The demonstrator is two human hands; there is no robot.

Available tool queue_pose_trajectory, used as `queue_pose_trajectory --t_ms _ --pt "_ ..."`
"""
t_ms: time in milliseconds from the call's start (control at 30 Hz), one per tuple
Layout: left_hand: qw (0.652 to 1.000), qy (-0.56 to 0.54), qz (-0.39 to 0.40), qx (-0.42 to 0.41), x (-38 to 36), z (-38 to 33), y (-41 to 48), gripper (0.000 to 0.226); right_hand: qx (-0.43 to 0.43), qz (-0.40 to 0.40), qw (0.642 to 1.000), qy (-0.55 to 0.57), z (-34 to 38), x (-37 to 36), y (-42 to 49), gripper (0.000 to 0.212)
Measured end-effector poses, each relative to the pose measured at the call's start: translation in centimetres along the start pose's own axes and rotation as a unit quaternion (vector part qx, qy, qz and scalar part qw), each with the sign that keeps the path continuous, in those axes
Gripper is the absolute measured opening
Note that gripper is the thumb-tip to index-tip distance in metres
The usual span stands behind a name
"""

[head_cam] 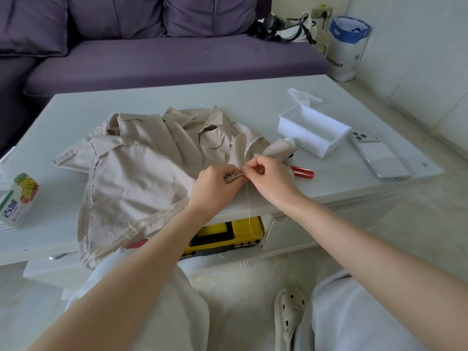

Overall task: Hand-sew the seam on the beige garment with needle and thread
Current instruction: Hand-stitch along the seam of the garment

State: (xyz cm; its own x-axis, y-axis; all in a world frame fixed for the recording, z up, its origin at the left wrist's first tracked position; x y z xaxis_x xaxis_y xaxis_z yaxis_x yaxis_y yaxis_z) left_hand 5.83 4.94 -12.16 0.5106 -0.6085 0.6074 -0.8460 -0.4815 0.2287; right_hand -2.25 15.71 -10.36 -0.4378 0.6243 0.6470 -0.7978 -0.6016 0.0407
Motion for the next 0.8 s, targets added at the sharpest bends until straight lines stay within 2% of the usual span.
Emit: queue_pose_trajectory --t_ms 133,200,300,533,600,700,800 --pt "1.0 0.005 0.015 -0.007 0.0 -0.1 0.0 0.015 -0.001 -0.027 0.997 0.075 0.4 0.8 0.7 0.014" --pt "0.999 0.025 0.022 -0.012 -0.1 0.0 -0.1 0.023 0.008 -0.04 0.996 0.085 0.9 1.4 1.1 0.013" --pt "0.998 0.046 0.043 -0.024 0.0 0.4 -0.2 0.017 0.027 -0.045 0.996 0.075 1.7 2.0 1.0 0.011" --pt "0.976 0.169 0.107 -0.081 0.3 0.5 -1.4 0.018 0.044 -0.055 0.991 0.115 4.4 3.5 -0.4 0.014" --pt "0.985 0.131 0.096 -0.066 0.5 0.0 -1.5 0.013 0.049 -0.045 0.988 0.136 5.1 3.8 -1.0 0.016" --pt "0.99 -0.065 0.125 -0.02 1.0 -1.5 -1.8 0.036 0.069 -0.041 0.986 0.146 5.8 4.2 -2.0 0.016" --pt "0.97 -0.164 0.178 -0.028 1.5 -3.0 -2.6 0.024 0.076 -0.047 0.982 0.169 6.3 4.9 -2.9 0.017"
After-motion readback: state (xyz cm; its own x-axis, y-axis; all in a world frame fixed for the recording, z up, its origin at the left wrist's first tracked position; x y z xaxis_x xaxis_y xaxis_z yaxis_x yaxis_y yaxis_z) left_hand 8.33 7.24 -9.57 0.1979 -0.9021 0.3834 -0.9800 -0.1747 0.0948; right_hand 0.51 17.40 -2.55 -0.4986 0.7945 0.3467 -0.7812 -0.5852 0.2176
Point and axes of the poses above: each hand's wrist, its own y-axis towards the middle knuckle, its own x-axis out of the back of the hand, z = x × y, the point moved 1 cm from there along y, towards the middle knuckle, and after that the axes turned 3 degrees about -x, right-handed, at the moved point
